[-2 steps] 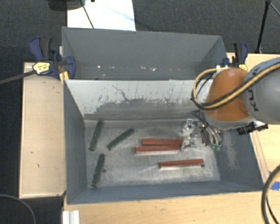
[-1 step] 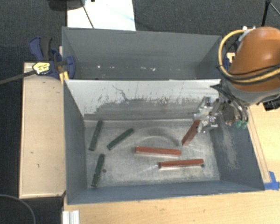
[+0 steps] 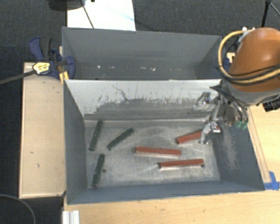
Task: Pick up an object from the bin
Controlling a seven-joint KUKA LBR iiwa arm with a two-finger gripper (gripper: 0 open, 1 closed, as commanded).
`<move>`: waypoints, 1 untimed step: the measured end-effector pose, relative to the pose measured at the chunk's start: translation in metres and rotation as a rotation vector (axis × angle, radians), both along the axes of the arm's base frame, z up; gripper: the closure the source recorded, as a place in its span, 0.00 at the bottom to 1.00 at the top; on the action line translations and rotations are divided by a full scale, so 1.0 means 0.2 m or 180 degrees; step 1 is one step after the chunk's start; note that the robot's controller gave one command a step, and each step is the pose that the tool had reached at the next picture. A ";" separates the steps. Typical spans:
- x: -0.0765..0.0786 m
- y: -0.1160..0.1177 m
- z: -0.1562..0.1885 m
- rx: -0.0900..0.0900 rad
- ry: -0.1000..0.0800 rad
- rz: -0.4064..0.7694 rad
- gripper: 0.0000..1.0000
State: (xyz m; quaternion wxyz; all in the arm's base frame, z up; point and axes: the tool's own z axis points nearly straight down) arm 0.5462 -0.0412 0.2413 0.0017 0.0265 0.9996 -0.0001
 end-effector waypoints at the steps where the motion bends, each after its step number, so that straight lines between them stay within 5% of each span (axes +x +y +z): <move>1: 0.00 0.00 0.00 0.0000 0.0000 0.0001 0.00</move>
Offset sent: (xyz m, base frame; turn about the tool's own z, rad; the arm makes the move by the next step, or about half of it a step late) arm 0.0030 -0.0010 -0.1649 -0.0842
